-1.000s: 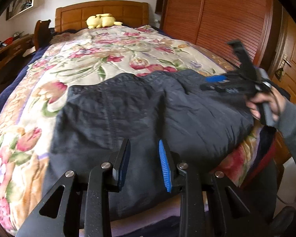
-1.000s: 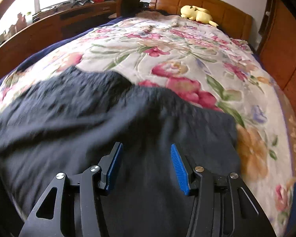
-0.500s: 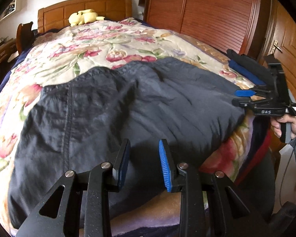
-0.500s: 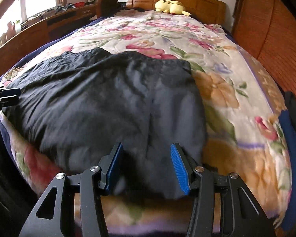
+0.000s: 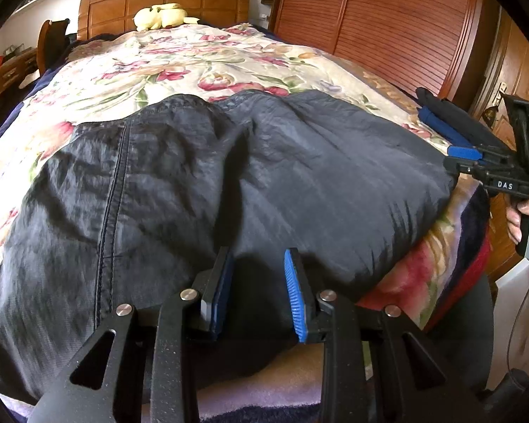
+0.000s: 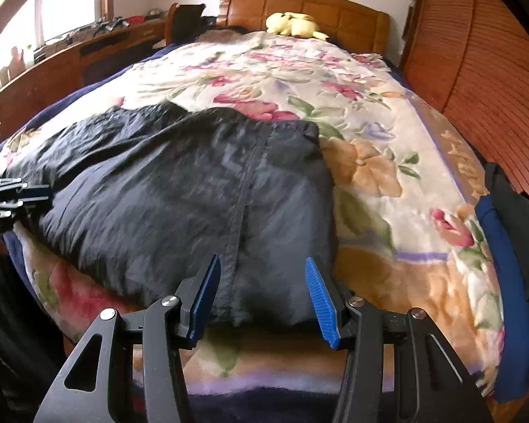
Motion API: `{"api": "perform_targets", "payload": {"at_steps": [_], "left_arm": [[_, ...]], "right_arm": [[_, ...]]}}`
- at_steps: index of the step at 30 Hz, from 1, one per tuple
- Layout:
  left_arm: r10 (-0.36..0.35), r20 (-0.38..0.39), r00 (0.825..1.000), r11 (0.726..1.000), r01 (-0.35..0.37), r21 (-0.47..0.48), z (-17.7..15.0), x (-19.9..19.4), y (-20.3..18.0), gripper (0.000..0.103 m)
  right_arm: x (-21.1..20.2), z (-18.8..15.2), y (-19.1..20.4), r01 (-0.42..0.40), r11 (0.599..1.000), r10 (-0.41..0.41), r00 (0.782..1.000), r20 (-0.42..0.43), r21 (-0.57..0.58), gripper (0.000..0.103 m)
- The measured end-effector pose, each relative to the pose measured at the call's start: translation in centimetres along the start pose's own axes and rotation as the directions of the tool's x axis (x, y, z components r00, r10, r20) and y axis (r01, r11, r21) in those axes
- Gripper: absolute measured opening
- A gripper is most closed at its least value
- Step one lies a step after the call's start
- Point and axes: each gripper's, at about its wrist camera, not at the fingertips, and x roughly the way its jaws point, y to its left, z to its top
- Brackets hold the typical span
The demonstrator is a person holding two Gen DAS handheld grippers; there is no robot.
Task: Fold large clothes
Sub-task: 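Close the right tool on the bundle edge and lift it over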
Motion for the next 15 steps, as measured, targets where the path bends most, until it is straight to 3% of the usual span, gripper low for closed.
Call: {"api": "perform_targets", "payload": {"at_steps": [9,12,14,15], "left_arm": [[0.002,0.002,1.000,1.000,-0.002,0.003,-0.1,0.1,0.0,0.031],[0.002,0.002,1.000,1.000,-0.002,0.001,-0.1,0.1,-0.1,0.031],[0.003,0.002,1.000,1.000,-0.003,0.002,-0.1,0.1,-0.1,0.031],[0.003,0.003,1.000,1.000,-0.003,0.002,-0.1,0.1,-0.2,0.031]], "right_arm": [[3.4,-1.7,-1.5,0.006,0.998,0.000,0.997,-0.082,0.064,0.053],[4.4,-1.7,-2.1,0.005,0.996,0.004,0.995,-0.101,0.088,0.064],[5.0,-1.7,-2.7,0.025,0.994,-0.013,0.994,-0.105,0.111,0.080],[5.3,-1.8,-2.9,0.026,0.992,-0.013,0.994,-0.107,0.122,0.083]]}}
